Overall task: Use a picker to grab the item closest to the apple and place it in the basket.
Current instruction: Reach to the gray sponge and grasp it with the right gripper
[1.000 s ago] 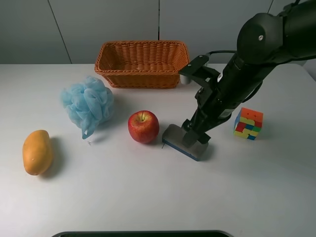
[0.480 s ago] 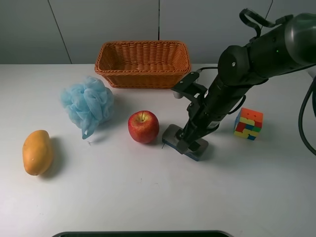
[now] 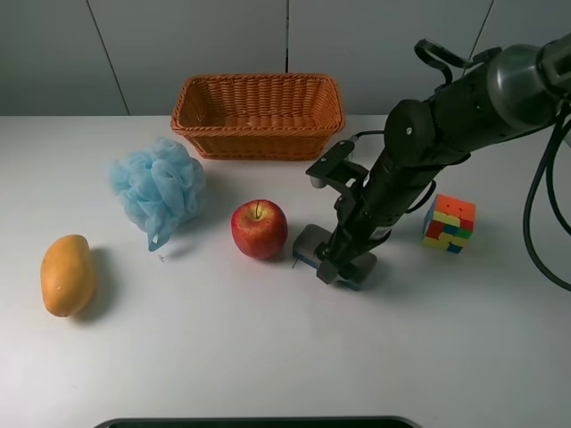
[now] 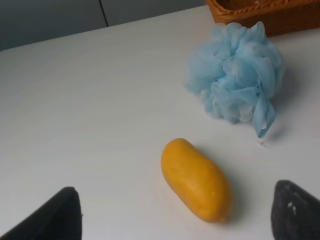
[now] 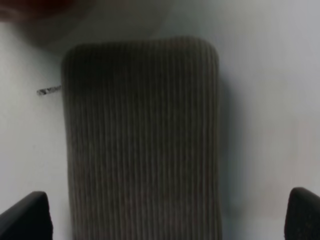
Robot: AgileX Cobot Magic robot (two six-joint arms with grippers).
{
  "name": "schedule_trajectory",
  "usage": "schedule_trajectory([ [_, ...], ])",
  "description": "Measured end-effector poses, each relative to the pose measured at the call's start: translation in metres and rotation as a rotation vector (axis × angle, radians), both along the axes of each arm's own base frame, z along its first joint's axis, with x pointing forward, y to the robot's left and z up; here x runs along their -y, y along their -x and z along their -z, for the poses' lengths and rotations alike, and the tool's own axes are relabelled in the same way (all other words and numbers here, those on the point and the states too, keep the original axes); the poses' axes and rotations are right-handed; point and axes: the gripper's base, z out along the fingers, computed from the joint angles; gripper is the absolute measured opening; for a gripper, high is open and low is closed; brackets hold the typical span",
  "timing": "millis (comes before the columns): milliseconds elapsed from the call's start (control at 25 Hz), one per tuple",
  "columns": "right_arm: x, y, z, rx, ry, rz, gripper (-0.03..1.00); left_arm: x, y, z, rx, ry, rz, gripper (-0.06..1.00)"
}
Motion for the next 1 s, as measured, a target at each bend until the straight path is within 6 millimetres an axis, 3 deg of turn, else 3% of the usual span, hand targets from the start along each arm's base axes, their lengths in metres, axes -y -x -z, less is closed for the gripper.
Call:
schedule_trajectory([
  [480,-0.0009,-0.0009,0.0058,-0.014,0.005,-0.002,0.70,0.0000,0.0000,0.0000,0.000,0.000,0.000,0.73],
  [600,-0.0009,-0.0009,0.0063,-0.016,0.006,-0.002,0.57,0.0000,0.0000,0.0000,0.000,0.000,0.000,0.73],
  [680,-0.0008,-0.0008,0.0070,-0.017,0.007,-0.002,0.42,0.0000,0.0000,0.0000,0.000,0.000,0.000,0.73],
  [1000,-0.0015,-0.0005,0.0066,-0.027,0.000,0.009,0.43,0.0000,0.0000,0.0000,0.000,0.000,0.000,0.73],
])
